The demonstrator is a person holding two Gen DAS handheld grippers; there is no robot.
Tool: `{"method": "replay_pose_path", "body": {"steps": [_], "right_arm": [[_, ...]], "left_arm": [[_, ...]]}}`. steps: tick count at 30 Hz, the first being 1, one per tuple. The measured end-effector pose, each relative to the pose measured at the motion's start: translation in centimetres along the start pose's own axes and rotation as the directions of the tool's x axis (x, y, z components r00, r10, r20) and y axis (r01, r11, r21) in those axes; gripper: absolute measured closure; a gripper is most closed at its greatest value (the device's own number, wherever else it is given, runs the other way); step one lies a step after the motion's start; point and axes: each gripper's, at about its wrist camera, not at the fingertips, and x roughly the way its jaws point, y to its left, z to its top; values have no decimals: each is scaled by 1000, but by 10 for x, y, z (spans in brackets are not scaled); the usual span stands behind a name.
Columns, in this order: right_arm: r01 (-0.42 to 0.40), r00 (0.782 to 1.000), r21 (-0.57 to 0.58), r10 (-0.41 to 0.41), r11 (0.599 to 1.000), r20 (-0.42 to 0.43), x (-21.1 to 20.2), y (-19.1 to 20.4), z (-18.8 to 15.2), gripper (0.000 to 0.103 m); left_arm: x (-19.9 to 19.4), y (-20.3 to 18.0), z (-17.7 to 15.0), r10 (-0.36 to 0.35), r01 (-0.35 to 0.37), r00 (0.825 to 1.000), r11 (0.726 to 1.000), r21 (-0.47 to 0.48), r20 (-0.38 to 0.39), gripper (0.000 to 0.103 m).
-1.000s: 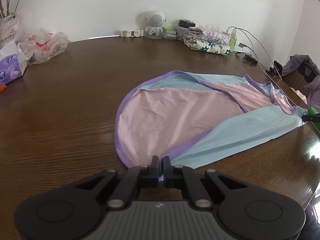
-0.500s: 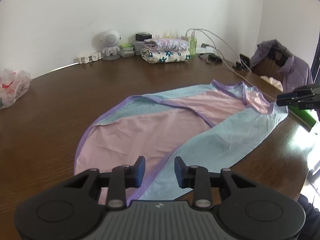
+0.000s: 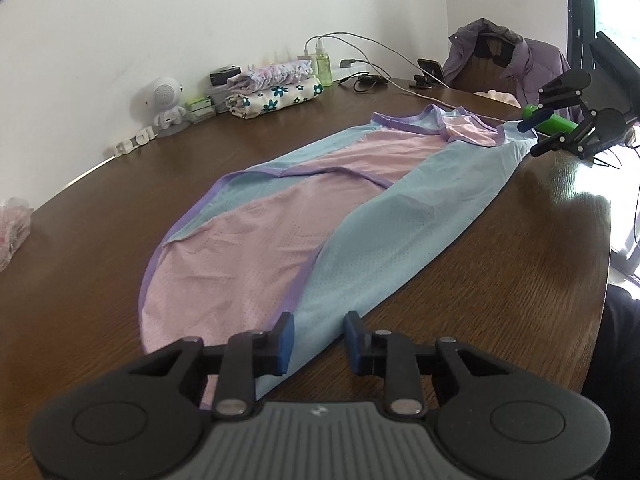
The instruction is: Fold clothes
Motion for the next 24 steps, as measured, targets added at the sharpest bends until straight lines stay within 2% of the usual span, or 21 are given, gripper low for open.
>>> {"method": "replay_pose_path", "body": {"steps": [3,8,10,11,13,18,24], "right_arm": [[7,1000,27,-6,1000,-26,-4,-10,-11,68],[-22,998,84,27,996,-53,3,-20,-26,86],[-52,997,95,56,994,-45,3,-23,-28,91],[-67,997,101,71,993,-41,3,-25,-28,94],[-100,994,122,105,987,-36,5,-31,-29,98],[-141,988,146,148,979,-39,7,-39,-29,101],[-155,985,171,166,973,-50,4,-41,-31,103]], "left_arm": [[-3,4,-3,5,-5,1000,1000,8,2,77],[-5,13,-6,1,-1,1000,1000,4,0,78],[-4,16,-6,3,-2,1000,1000,10,-5,84],[-4,18,-6,-1,1,1000,1000,10,-10,94],[-3,19,-4,-3,4,1000,1000,29,-27,98],[-2,21,1,-21,26,996,998,57,-81,102],[-11,17,-3,-43,48,994,998,46,-105,103]]}}
